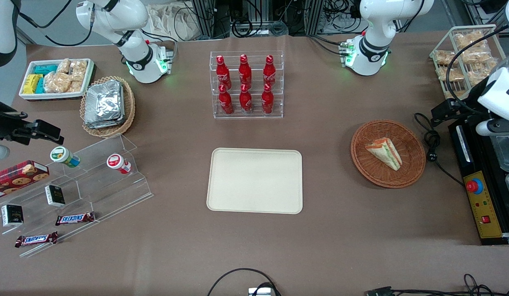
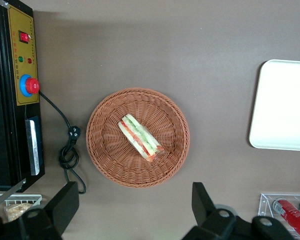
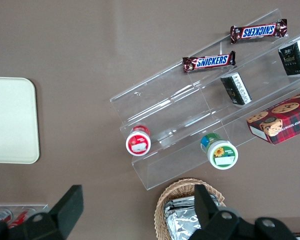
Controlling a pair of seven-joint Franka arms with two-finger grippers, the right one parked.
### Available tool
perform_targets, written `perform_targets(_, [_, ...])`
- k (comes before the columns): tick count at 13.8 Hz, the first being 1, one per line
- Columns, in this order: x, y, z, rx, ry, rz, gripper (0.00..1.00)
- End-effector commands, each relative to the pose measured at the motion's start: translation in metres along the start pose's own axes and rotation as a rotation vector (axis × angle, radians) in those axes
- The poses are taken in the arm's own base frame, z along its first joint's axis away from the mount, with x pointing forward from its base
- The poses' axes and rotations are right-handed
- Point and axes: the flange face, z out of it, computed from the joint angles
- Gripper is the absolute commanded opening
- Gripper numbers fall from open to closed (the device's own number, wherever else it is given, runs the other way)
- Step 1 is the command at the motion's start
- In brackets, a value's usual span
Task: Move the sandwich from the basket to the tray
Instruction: 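Move the left gripper from rest over the sandwich in the wicker basket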
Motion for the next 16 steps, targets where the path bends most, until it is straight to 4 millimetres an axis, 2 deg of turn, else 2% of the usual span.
perform_targets(1, [-0.002, 0.001, -0.004, -0.002, -0.013, 0.012, 1.00])
perform_targets(5, [0.000, 0.001, 0.000, -0.010, -0.018, -0.003, 1.00])
perform_targets(9, [-0.006, 0.002, 0.032, 0.002, -0.041, -0.074, 1.00])
perform_targets(11, [-0.013, 0.004, 0.054, 0.007, -0.040, -0.145, 1.00])
perform_targets(16, [-0.039, 0.027, 0.123, 0.028, 0.017, -0.348, 1.00])
